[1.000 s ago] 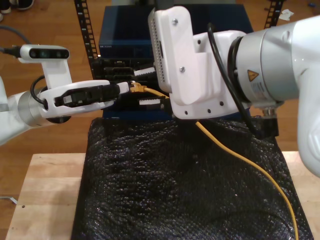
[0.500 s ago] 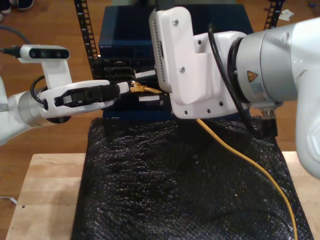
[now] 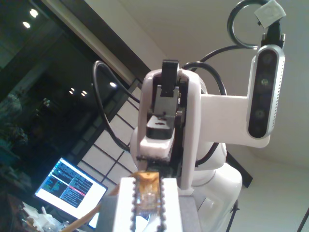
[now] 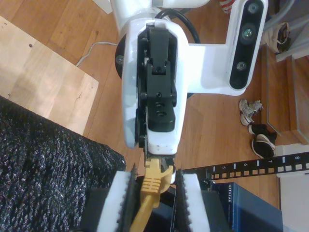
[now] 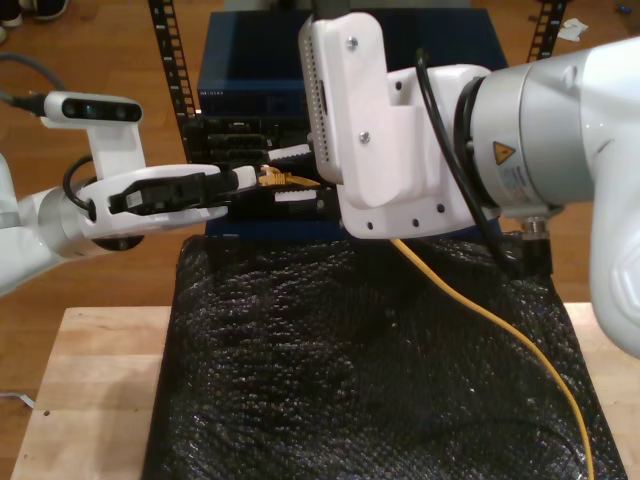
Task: Grab the cable and plug it in
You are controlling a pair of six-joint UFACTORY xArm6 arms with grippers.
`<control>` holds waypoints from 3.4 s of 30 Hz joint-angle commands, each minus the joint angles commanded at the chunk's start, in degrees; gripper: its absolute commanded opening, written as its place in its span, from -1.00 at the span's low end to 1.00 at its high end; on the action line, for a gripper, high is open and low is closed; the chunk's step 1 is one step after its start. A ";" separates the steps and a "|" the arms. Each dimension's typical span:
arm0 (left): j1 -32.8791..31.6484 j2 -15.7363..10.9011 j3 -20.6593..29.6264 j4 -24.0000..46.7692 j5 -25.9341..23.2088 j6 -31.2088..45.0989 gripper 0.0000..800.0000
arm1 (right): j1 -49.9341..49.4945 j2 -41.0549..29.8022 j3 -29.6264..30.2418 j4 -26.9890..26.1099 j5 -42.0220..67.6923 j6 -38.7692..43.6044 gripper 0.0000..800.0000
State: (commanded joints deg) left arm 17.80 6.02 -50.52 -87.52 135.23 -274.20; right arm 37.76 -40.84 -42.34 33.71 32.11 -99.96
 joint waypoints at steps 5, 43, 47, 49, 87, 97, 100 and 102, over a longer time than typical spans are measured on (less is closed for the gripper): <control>0.00 0.00 0.00 0.00 0.26 -0.09 -0.96 | 0.00 0.35 0.00 0.00 0.00 0.00 -0.43; 0.00 0.26 0.00 0.00 1.76 -1.93 -0.93 | 1.23 0.35 -0.26 0.53 0.00 -0.09 -0.45; 0.00 0.26 0.00 0.00 2.11 -1.93 -0.93 | 1.23 0.26 -0.44 0.53 0.09 0.00 -0.43; -0.09 0.26 0.00 0.00 2.29 -1.93 -0.93 | 1.32 0.26 -0.44 0.53 0.00 0.00 -0.43; -0.09 0.26 0.00 -1.85 3.78 -2.02 -0.25 | 1.49 0.00 -0.18 2.29 -0.97 0.00 -0.99; 0.00 0.26 0.26 -2.11 3.78 -2.02 0.37 | 1.49 0.18 -0.26 2.29 -1.05 0.00 -0.99; 0.00 0.26 0.26 -2.29 3.78 -2.02 0.74 | 1.41 0.26 -0.35 2.29 -1.05 0.09 -0.99; 0.00 0.18 0.26 -2.99 3.69 -1.93 0.93 | 1.32 0.35 -0.44 2.37 -1.05 0.18 -1.00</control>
State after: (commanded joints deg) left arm 17.80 6.20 -50.25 -90.51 138.92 -276.13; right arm 39.08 -40.48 -42.78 36.09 31.05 -99.78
